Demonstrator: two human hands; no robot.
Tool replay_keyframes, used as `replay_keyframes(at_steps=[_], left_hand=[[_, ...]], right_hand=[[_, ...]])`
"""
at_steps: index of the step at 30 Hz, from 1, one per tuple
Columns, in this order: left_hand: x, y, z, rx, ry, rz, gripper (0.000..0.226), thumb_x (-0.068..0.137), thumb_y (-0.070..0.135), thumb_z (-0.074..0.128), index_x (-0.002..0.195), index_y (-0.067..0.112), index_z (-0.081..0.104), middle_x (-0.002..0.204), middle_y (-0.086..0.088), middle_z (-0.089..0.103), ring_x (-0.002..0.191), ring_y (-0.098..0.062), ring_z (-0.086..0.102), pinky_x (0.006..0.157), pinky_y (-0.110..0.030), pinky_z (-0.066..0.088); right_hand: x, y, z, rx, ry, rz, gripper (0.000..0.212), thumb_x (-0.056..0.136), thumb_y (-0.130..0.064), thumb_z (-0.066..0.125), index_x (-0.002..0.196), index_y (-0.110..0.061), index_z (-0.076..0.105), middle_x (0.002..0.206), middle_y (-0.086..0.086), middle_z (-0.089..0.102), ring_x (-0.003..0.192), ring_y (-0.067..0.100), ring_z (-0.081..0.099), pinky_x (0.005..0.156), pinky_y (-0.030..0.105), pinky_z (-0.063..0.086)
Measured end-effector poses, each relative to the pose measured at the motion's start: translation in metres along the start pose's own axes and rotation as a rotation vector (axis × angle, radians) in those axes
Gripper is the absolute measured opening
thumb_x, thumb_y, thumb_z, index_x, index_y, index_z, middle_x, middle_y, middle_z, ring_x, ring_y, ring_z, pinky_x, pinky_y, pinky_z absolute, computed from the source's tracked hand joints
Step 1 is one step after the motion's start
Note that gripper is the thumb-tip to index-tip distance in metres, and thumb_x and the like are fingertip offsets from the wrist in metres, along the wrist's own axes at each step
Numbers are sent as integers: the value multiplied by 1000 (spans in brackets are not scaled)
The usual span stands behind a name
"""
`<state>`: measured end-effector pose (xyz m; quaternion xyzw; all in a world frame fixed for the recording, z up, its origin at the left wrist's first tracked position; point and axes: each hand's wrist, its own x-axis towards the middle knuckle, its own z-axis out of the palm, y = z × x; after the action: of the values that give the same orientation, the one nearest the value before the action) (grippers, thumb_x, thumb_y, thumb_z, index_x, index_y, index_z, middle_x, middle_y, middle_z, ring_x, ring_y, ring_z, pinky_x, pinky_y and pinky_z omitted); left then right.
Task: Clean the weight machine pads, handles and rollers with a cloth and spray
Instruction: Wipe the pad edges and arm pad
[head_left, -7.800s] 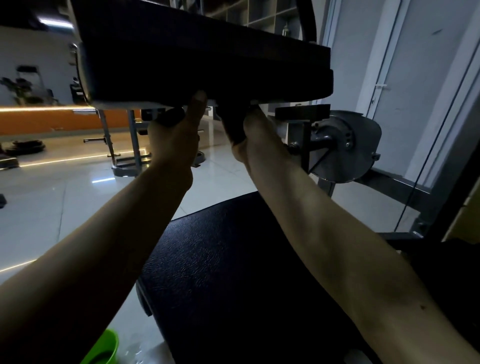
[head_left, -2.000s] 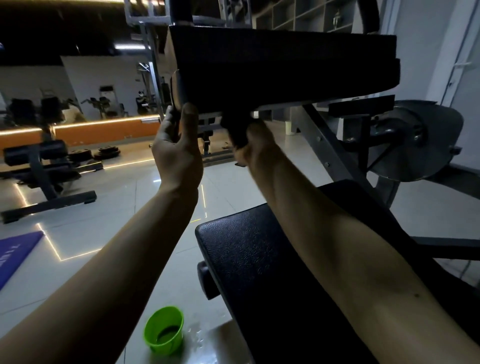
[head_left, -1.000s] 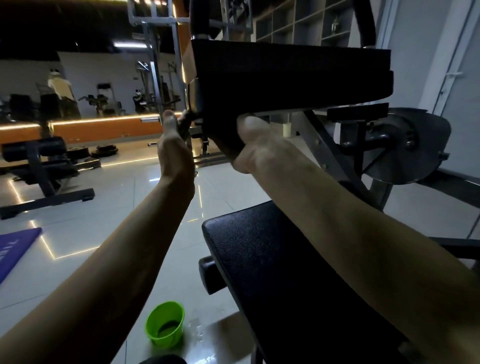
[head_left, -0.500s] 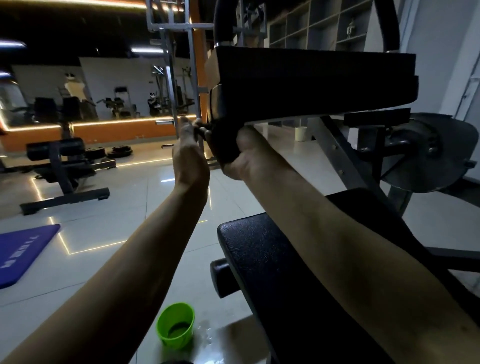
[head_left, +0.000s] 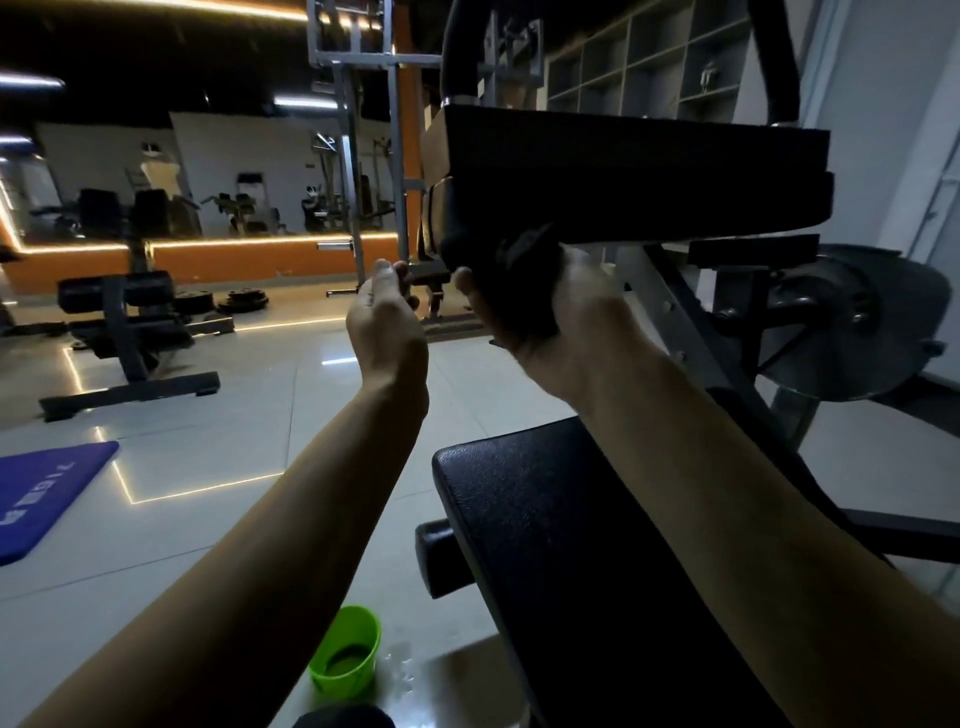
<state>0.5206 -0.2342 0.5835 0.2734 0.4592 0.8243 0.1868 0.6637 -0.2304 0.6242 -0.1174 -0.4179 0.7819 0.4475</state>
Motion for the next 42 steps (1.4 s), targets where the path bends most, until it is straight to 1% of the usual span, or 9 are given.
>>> replay_keyframes(at_steps=[5, 8, 13, 17, 19, 26, 31, 37, 42], left_hand=[[7, 9, -5, -3, 14, 21, 34, 109, 36, 42, 121, 16, 67, 121, -4, 70, 120, -21, 61, 110, -45, 46], [10, 11, -16, -11, 51, 20, 32, 109, 36, 42, 116, 19, 68, 116, 0, 71, 118, -20, 63, 111, -45, 46], [26, 6, -26, -20, 127, -4, 30, 107, 35, 45, 104, 22, 72, 109, 2, 74, 115, -20, 64, 111, -48, 46], [26, -3, -25, -18, 136, -53, 32, 106, 33, 47, 107, 18, 75, 110, 0, 76, 114, -22, 65, 107, -49, 48], [22, -7, -25, -19, 128, -106, 32, 105, 32, 48, 109, 16, 75, 108, 0, 76, 113, -24, 66, 101, -47, 51], [5, -27, -18, -109, 18, -432, 24, 102, 27, 55, 111, 16, 74, 103, 1, 79, 103, -18, 72, 82, -33, 56], [-3, -41, -29, -172, -11, -563, 29, 102, 29, 51, 107, 13, 75, 101, -2, 80, 98, -21, 73, 74, -32, 55], [2, -48, -81, -499, -175, -797, 78, 96, 73, 40, 128, 6, 64, 125, -21, 69, 116, -40, 66, 97, -49, 55], [18, -71, -174, -479, 6, -830, 59, 102, 61, 39, 107, 14, 74, 101, -11, 77, 82, -27, 76, 67, -36, 64]], right_hand=[[33, -6, 6, -1281, 54, -1241, 26, 103, -22, 56, 124, -8, 63, 118, 10, 67, 102, 13, 67, 78, 23, 60], [75, 7, 9, -1959, 33, -1636, 22, 99, -20, 56, 113, -12, 71, 121, 17, 66, 127, 38, 59, 111, 54, 45], [100, 26, 26, -2583, 14, -1577, 25, 97, -7, 50, 97, -10, 75, 113, 14, 70, 126, 39, 62, 122, 60, 20], [111, 34, 80, -2852, -58, -842, 24, 100, -19, 59, 114, -3, 70, 118, 21, 64, 131, 44, 53, 125, 63, 11], [111, 33, 85, -2958, -89, -807, 31, 100, -25, 59, 122, -4, 67, 123, 21, 61, 135, 43, 49, 126, 61, 8], [79, 8, 38, -2716, -437, -1366, 15, 93, -5, 65, 97, -7, 79, 106, 18, 73, 117, 39, 67, 121, 53, 35], [44, 10, -9, -2365, -521, -1444, 32, 103, -12, 42, 118, -13, 70, 118, 15, 69, 105, 32, 71, 96, 43, 58], [69, 104, -6, -1763, -318, -1104, 30, 96, -20, 59, 123, -11, 55, 103, 8, 69, 92, 25, 66, 68, 40, 58], [71, 229, 0, -1607, -273, -502, 23, 86, -25, 70, 107, -19, 71, 105, 6, 70, 98, 28, 62, 79, 41, 52]])
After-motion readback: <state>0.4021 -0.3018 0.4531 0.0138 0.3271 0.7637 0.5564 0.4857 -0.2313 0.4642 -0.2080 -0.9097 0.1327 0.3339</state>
